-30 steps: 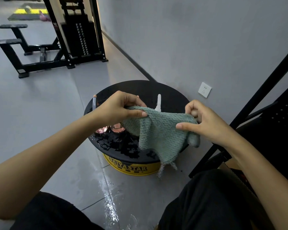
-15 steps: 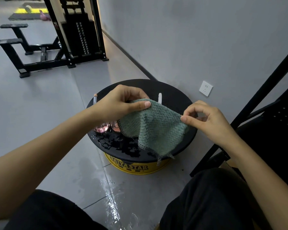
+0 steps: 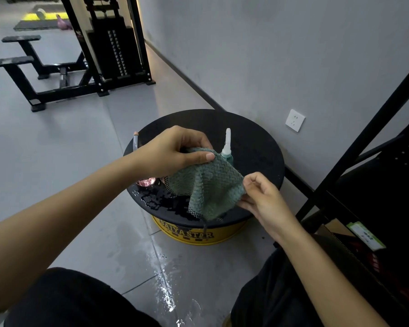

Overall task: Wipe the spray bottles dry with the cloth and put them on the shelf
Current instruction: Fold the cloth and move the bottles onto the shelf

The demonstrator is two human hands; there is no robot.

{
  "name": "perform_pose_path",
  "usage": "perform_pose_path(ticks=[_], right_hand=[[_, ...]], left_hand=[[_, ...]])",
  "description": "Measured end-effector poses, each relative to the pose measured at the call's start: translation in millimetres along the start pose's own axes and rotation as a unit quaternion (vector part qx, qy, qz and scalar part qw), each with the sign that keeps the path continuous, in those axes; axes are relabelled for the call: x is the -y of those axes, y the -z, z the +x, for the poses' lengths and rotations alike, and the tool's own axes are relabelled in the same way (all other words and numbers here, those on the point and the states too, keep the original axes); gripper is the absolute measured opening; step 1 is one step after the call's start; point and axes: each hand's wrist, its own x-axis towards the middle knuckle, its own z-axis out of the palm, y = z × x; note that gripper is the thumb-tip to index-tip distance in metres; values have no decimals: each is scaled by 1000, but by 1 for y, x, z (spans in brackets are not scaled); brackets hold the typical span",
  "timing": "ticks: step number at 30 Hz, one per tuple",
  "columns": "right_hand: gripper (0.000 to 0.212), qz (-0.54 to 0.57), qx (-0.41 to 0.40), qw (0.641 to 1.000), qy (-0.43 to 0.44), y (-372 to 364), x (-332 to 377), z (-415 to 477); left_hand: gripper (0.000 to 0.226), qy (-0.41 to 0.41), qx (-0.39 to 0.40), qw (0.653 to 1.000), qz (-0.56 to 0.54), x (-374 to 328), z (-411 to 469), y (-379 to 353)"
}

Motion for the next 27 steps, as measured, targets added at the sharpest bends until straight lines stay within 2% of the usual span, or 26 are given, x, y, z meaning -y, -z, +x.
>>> perform_pose_path(ticks=[2,4,9,14,20,27], right_hand=[[17,103,-2,994,-38,-1,0,-3],[14,110,-7,992,-59,0,3,-6],[11,-47,-34,998,-16,8,10,-6],[9,-199,-41,979,29,19,24,-2],[29,-87,43,995,-31,31,38,-3],[17,-71,5,997,-41,41,45,-5]], left_hand=[[11,4,-2,1000,2,4,-2,-1],[12,8,-4,1000,1,9,-4,-2],[11,15,1,1000,2,16,-6,-4],[14,15,13,1000,4,15,-5,-8],[15,15,9,1000,8,17,-7,-6],[15,31,7,999,23,24,-11,-1]])
